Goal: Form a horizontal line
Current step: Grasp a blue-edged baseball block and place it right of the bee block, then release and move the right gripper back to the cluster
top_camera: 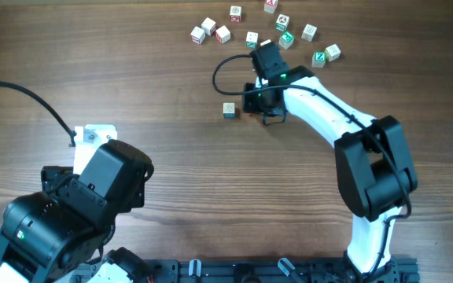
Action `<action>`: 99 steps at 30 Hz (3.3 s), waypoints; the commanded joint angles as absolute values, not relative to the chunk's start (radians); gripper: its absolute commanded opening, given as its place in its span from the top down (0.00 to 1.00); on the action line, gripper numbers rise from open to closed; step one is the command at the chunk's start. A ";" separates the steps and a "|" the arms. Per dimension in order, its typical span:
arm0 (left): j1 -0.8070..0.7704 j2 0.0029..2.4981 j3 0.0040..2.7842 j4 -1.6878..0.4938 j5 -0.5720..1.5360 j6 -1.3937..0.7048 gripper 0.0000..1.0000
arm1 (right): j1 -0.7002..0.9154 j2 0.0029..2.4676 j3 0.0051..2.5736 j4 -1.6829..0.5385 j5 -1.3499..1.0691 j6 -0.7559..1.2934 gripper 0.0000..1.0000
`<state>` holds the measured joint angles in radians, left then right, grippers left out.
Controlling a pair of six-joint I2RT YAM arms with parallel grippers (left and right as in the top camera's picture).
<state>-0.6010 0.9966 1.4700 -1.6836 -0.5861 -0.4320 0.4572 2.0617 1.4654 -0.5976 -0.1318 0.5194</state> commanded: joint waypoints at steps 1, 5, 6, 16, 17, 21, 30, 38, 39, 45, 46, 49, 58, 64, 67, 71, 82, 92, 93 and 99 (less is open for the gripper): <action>-0.598 0.994 1.472 -1.684 -0.592 -0.453 0.00 | 0.488 2.072 1.460 -0.570 -0.092 0.527 0.61; -0.598 0.994 1.472 -1.684 -0.592 -0.453 0.00 | 0.495 2.072 1.460 -0.570 -0.030 0.553 0.60; -0.598 0.994 1.472 -1.684 -0.592 -0.453 0.00 | 0.495 2.072 1.460 -0.570 -0.030 0.553 0.60; -0.598 0.994 1.472 -1.684 -0.592 -0.453 0.00 | 0.467 1.962 1.518 -0.641 -0.006 0.534 0.48; -0.598 0.994 1.472 -1.684 -0.592 -0.453 0.00 | 0.453 1.914 1.542 -0.635 -0.007 0.488 0.38; -0.598 0.994 1.472 -1.684 -0.592 -0.453 0.00 | 0.409 1.842 1.650 -0.610 0.070 0.328 0.09; -0.598 0.994 1.472 -1.684 -0.592 -0.453 0.00 | 0.282 2.015 1.682 -0.296 0.102 0.238 0.01; -0.598 0.994 1.472 -1.684 -0.592 -0.453 0.00 | 0.229 2.407 1.991 -0.333 0.042 0.407 0.10; -0.598 0.994 1.472 -1.684 -0.592 -0.453 0.00 | 0.226 2.433 1.992 -0.333 0.024 0.460 0.12; -0.598 0.994 1.472 -1.684 -0.592 -0.453 0.00 | 0.222 2.500 1.991 -0.351 0.032 0.640 0.20; -0.598 0.994 1.472 -1.684 -0.592 -0.453 0.00 | 0.221 2.505 1.991 -0.352 0.035 0.660 0.22; -0.598 0.994 1.472 -1.684 -0.592 -0.453 0.00 | 0.218 2.523 1.991 -0.348 0.051 0.689 0.36; -0.598 0.994 1.472 -1.684 -0.592 -0.453 0.00 | 0.199 2.489 1.992 -0.392 0.055 0.658 0.61; -0.598 0.994 1.472 -1.684 -0.592 -0.453 0.00 | 0.179 2.252 1.992 -0.537 0.052 0.391 0.61; -0.598 0.994 1.472 -1.684 -0.592 -0.453 0.00 | 0.179 2.132 1.991 -0.682 0.052 0.346 0.61; -0.598 0.994 1.472 -1.684 -0.592 -0.453 0.00 | 0.179 2.085 1.991 -0.760 0.052 0.340 0.44; -0.598 0.994 1.472 -1.684 -0.592 -0.453 0.00 | 0.187 2.423 1.983 -0.465 0.062 0.525 0.28; -0.598 0.994 1.472 -1.684 -0.592 -0.453 0.00 | 0.189 2.546 1.983 -0.337 0.067 0.607 0.29; -0.598 0.994 1.472 -1.684 -0.592 -0.453 0.00 | 0.189 2.549 1.983 -0.332 0.068 0.612 0.32; -0.598 0.994 1.472 -1.684 -0.592 -0.453 0.00 | 0.188 2.551 1.983 -0.323 0.075 0.653 0.64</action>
<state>-0.6010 0.9966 1.4700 -1.6836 -0.5861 -0.4320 0.1871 2.5145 1.9789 -0.3004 0.0643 0.6292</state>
